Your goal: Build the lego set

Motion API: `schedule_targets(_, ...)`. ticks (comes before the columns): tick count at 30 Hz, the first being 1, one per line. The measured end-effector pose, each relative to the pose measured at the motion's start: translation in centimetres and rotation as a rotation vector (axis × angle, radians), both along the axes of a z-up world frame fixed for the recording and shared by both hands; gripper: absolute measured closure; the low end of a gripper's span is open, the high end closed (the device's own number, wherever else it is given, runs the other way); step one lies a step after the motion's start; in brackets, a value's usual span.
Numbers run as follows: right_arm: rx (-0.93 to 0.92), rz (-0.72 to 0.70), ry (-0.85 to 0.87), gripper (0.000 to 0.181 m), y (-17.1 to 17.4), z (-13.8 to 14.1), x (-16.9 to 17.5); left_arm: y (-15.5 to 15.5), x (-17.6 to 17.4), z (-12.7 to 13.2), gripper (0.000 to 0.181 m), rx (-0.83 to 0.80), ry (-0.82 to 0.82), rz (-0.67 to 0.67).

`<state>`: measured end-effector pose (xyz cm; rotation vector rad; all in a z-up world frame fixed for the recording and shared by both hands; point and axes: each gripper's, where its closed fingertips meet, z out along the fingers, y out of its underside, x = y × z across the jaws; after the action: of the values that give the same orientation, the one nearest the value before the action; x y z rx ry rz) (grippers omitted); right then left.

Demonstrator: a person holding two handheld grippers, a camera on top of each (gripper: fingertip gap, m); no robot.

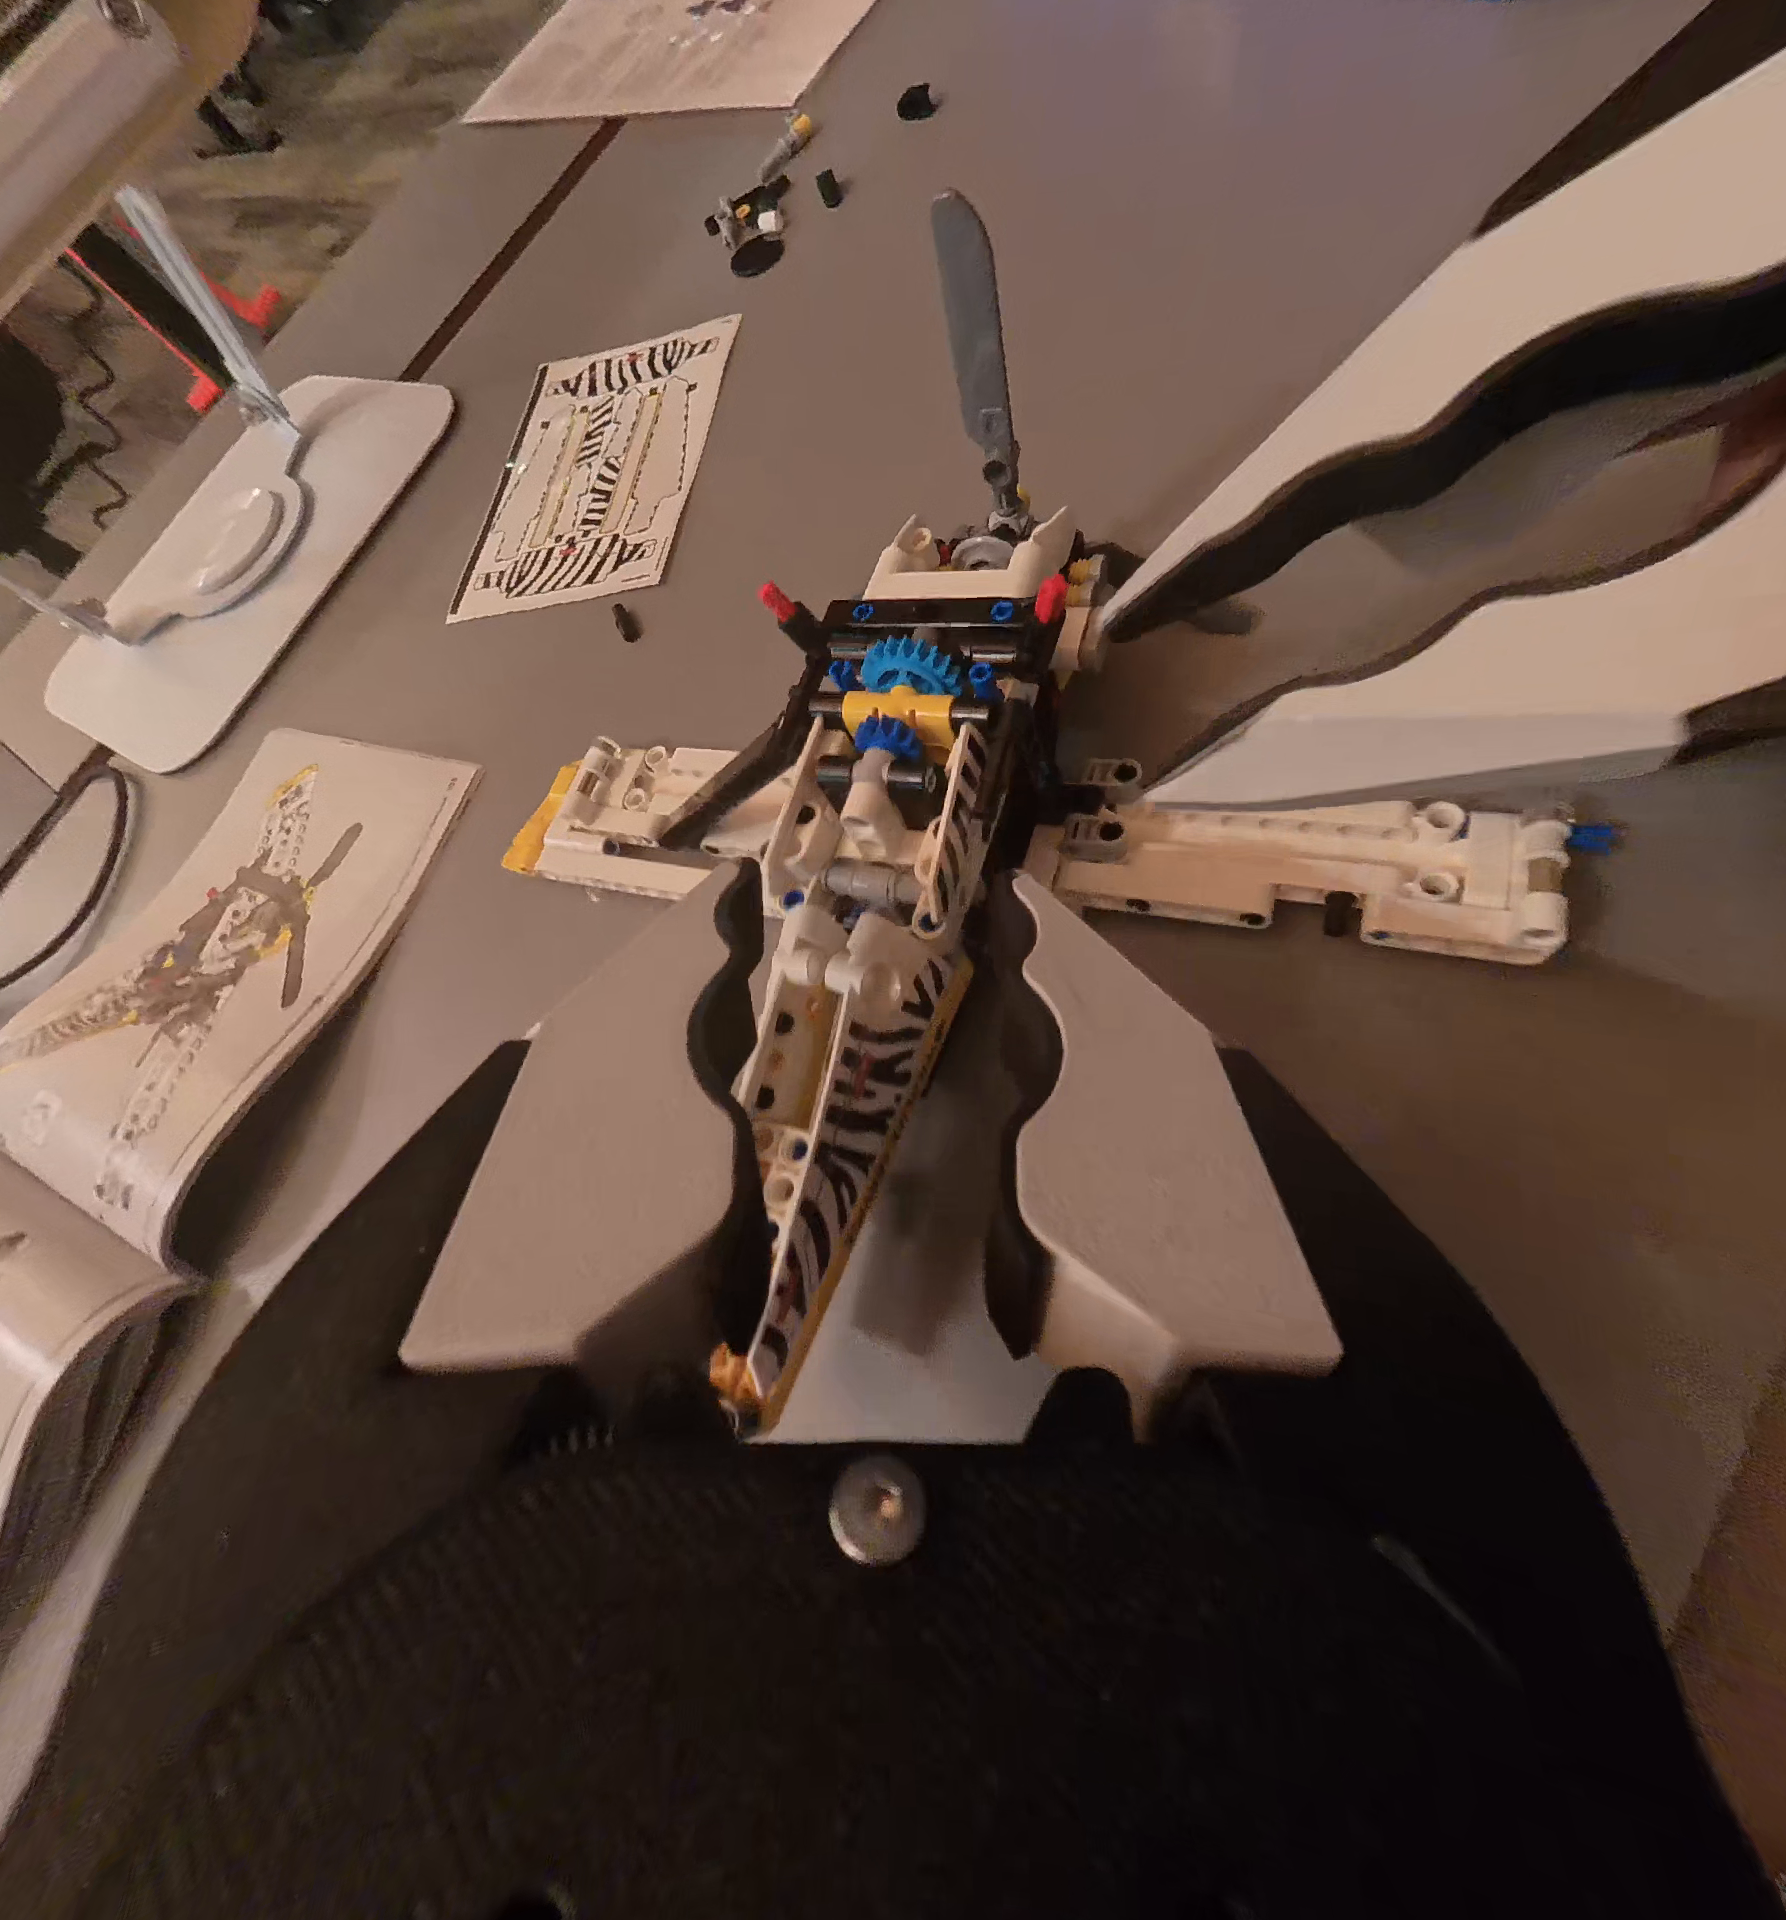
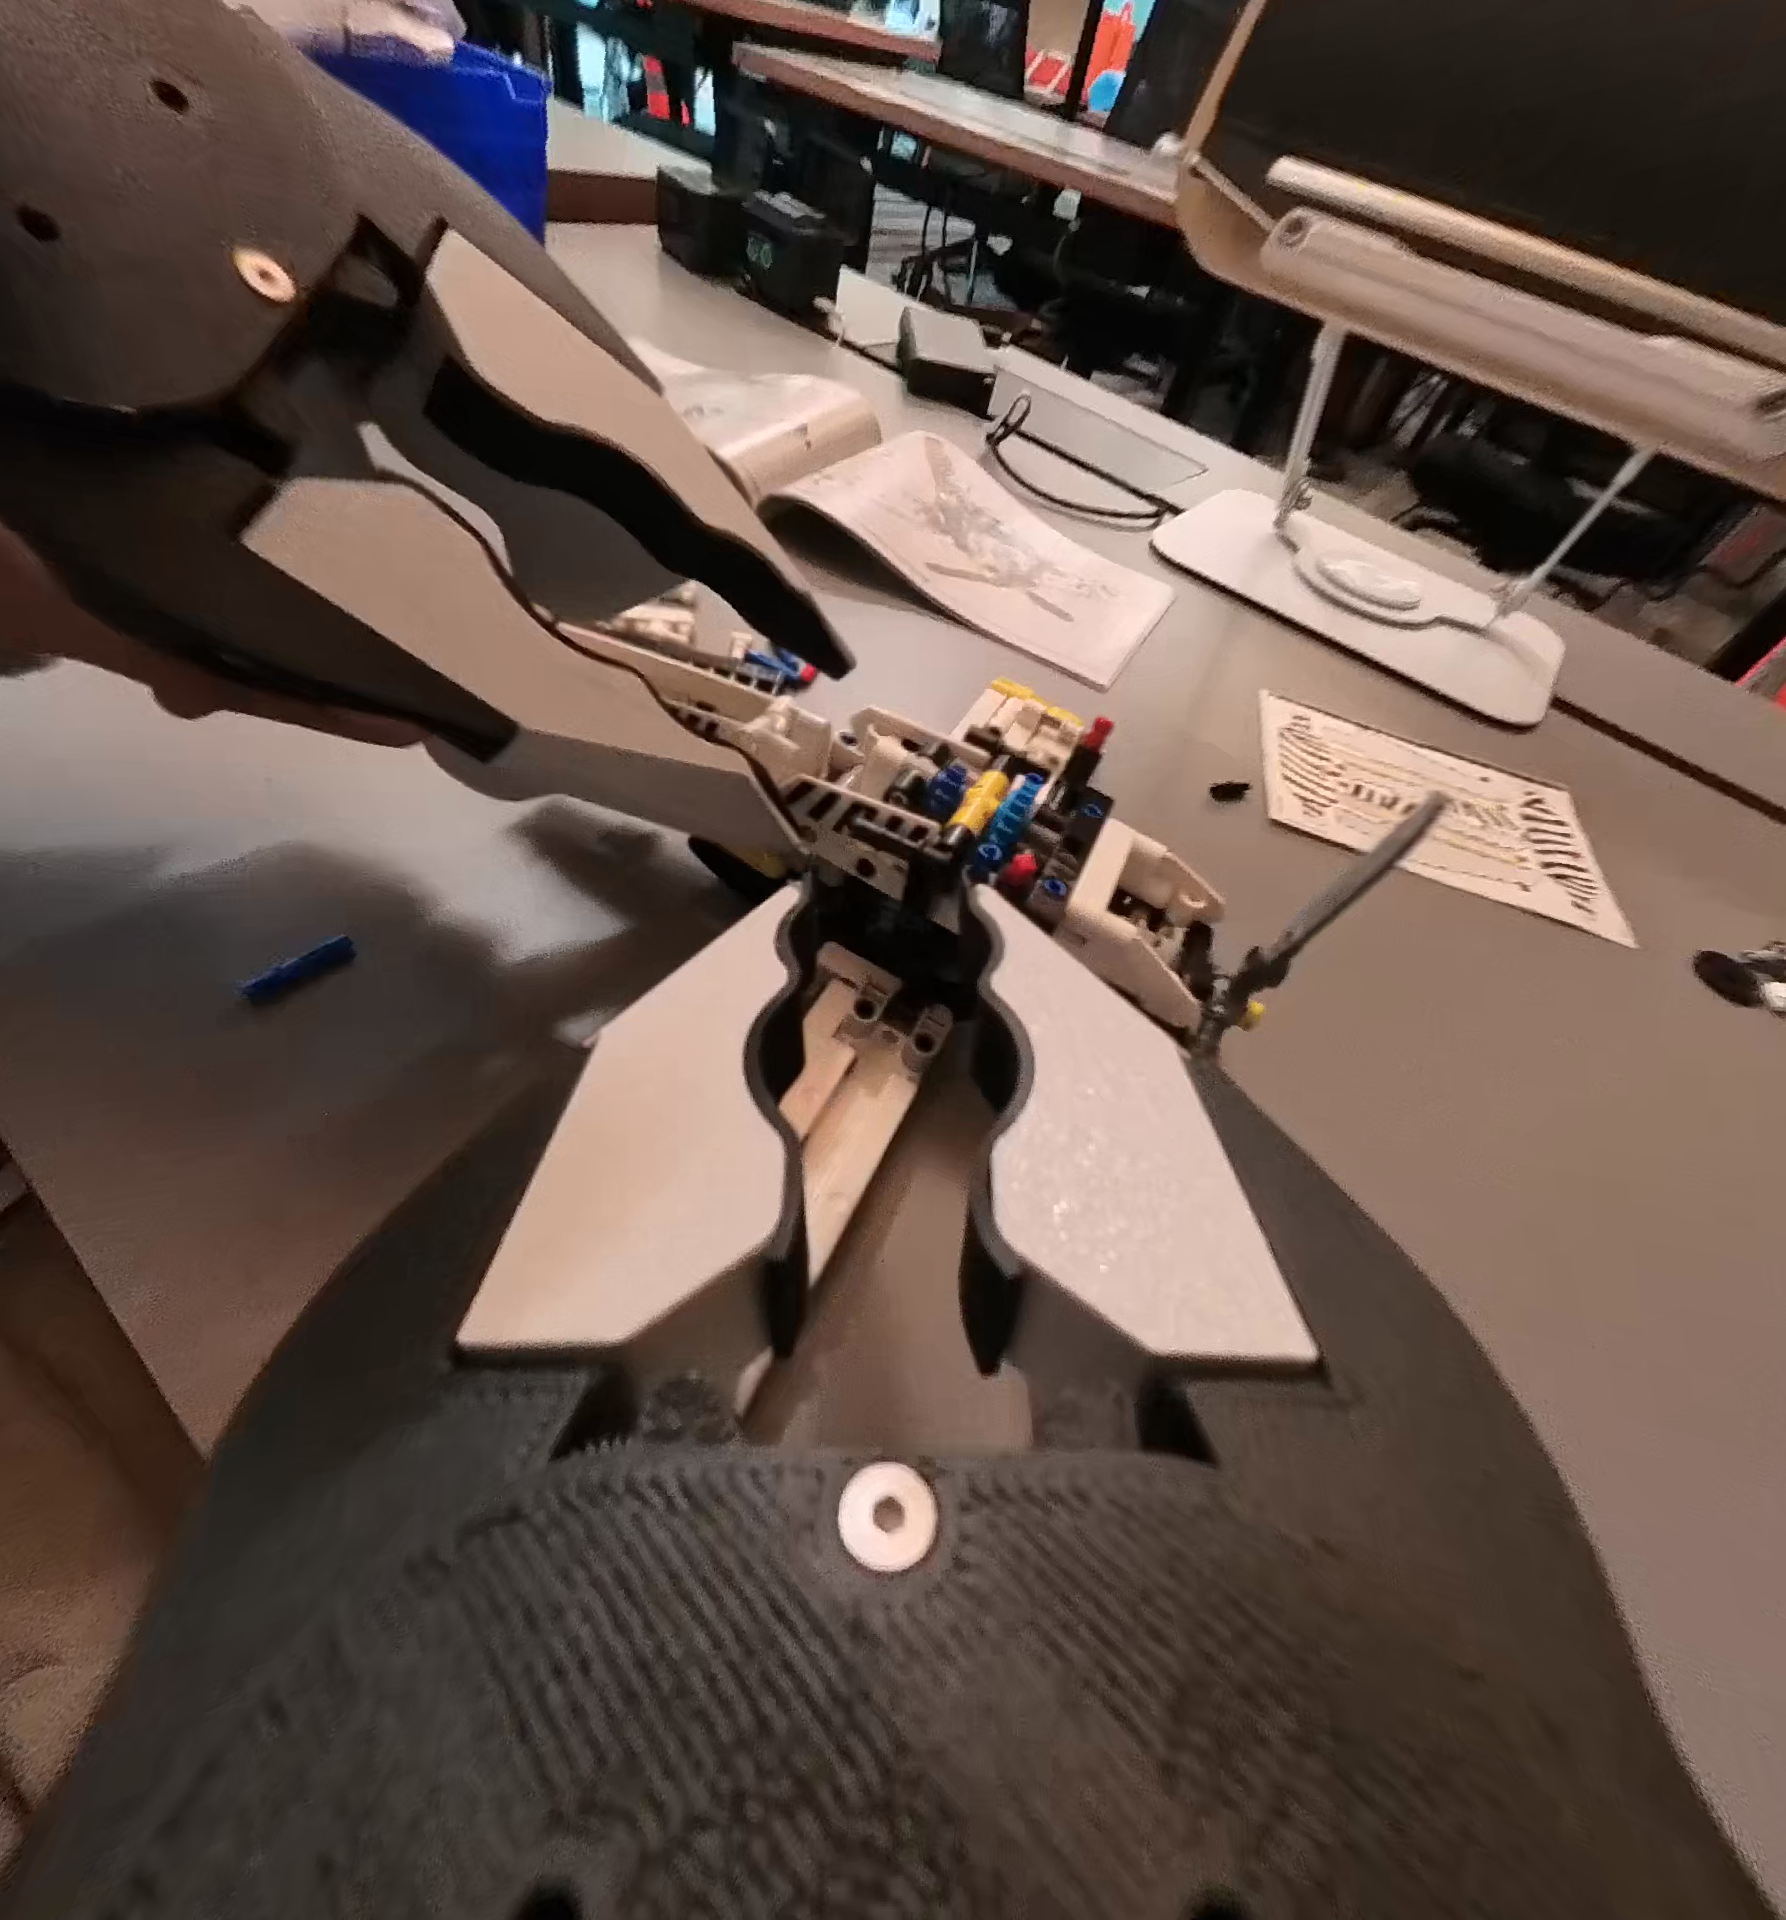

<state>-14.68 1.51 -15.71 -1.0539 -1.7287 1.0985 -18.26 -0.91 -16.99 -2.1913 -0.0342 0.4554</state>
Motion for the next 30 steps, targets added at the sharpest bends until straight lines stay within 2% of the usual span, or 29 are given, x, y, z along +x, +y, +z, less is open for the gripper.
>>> schedule_targets(3,0.041,-0.001,-0.033,0.159,-0.5,-0.7,-1.0,-0.6,0.0,-0.2,0.14,0.011,-0.03,0.005)
schedule_targets(7,0.098,-0.029,-0.006,0.157,-0.8,-0.3,-1.8,-0.8,-0.4,-0.8,0.15,-0.001,0.007,0.017)
schedule_targets(13,0.354,-0.072,0.129,0.158,-1.0,0.8,-2.4,-0.8,-0.4,-0.8,0.151,0.021,-0.025,0.013)
schedule_targets(17,0.479,-0.077,0.112,0.155,-1.2,-0.2,-3.1,-0.8,-0.3,-0.8,0.151,0.024,-0.035,0.013)
schedule_targets(30,0.476,-0.101,0.122,0.159,-0.6,0.1,-3.1,-0.7,-0.3,-0.7,0.152,0.031,-0.042,0.013)
